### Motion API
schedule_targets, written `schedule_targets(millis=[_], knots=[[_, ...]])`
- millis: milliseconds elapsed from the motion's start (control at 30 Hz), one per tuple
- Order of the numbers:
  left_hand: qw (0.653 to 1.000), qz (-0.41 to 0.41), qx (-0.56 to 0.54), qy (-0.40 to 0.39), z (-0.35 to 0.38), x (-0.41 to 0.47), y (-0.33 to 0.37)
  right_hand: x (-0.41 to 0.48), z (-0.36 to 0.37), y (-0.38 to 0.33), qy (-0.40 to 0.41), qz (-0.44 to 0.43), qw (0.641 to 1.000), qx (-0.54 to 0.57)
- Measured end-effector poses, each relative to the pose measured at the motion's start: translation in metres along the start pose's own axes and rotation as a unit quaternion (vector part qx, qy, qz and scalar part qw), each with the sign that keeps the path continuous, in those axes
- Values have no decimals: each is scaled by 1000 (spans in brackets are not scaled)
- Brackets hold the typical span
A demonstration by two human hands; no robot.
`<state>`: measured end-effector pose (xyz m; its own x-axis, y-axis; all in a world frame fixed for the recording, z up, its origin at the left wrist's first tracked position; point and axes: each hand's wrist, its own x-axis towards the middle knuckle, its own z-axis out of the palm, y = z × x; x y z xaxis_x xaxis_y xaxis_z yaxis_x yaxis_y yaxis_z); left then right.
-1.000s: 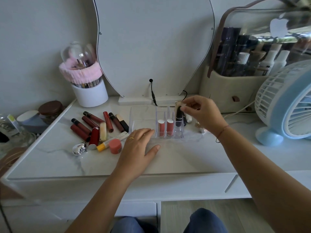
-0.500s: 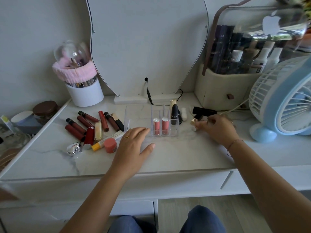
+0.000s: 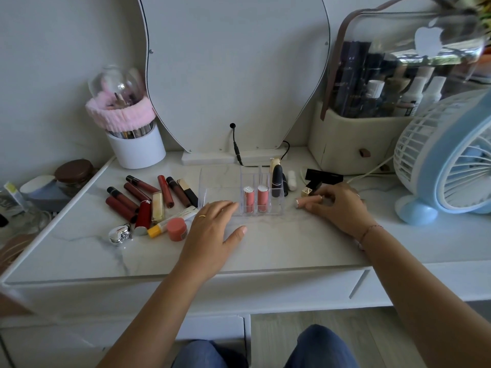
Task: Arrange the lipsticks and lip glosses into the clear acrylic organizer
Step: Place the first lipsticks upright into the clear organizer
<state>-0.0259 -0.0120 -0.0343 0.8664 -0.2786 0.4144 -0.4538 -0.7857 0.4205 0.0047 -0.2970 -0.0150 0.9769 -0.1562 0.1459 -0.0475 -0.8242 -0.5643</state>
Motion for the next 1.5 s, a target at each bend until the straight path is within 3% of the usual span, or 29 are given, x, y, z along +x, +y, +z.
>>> schedule_targets(millis=[167, 433, 767, 1067, 1500], knots=[[1000, -3, 0, -3, 0, 0, 0, -3, -3, 4, -12, -48, 997, 58], [1000, 0, 2, -2, 0, 0, 1, -19, -4, -18, -11, -69, 952, 298], [1000, 1, 7, -3, -1, 0, 1, -24, 1, -53, 12, -127, 950, 285], [1000, 2, 10, 1, 0, -1, 1, -20, 12, -65, 22, -122, 908, 401], [1000, 11, 11, 6, -1, -1, 1, -17, 18, -52, 30, -82, 932, 353]])
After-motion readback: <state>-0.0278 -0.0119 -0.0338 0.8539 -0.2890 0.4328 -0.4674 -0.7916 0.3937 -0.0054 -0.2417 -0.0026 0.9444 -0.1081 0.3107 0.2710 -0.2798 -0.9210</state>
